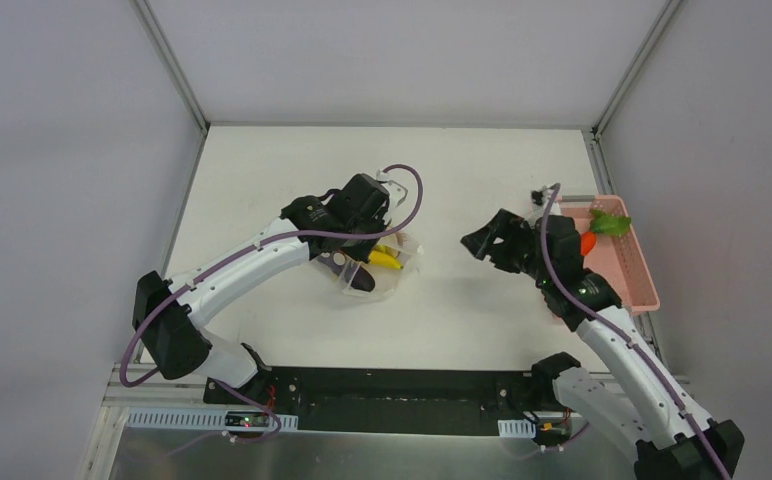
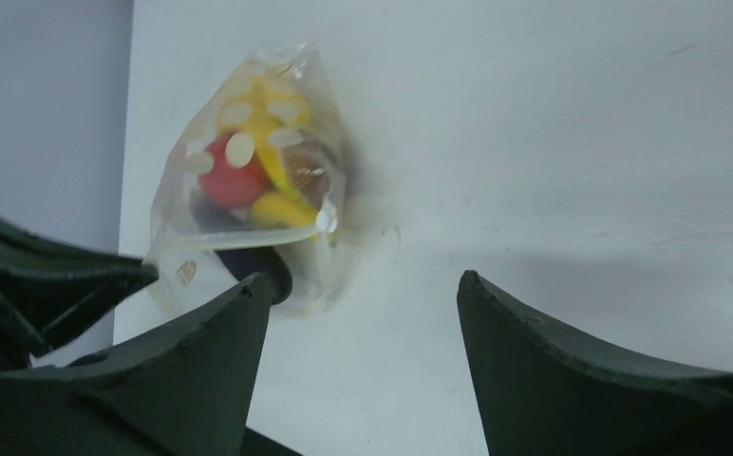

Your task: Open the zip-top bag and remove the fake food

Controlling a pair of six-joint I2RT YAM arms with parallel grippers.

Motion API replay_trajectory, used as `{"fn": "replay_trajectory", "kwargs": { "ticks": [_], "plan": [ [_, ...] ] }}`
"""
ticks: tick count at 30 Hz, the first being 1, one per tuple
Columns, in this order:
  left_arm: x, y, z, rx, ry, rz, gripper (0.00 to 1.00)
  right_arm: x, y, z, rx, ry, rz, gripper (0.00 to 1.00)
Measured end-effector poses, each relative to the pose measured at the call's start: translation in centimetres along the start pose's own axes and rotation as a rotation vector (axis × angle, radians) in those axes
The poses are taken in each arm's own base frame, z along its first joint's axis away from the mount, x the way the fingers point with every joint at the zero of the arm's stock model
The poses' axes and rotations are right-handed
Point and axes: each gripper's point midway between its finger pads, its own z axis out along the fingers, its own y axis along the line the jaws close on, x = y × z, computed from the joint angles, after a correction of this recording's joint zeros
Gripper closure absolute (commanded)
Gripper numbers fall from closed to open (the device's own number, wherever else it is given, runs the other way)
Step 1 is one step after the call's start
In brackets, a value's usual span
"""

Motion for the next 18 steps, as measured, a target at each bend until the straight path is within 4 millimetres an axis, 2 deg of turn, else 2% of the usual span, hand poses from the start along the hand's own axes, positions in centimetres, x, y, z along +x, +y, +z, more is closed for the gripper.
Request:
{"fn": "replay_trajectory", "kwargs": {
  "ticks": [8,12,18],
  "plan": [
    [0.0,0.0,0.0,0.000,0.001,0.000,1.00,9.5,7.1,1.4,-0.346,0.160,-0.243,0.25],
    [0.1,0.0,0.0,-0.001,0.002,0.000,1.00,12.4,9.5,2.9,-0.439,0.189,-0.349,0.26],
    [0.1,0.0,0.0,-0.001,0.004,0.000,1.00,15.8,11.0,5.5,-0.503,0.206,-0.471,0.28]
  ]
}}
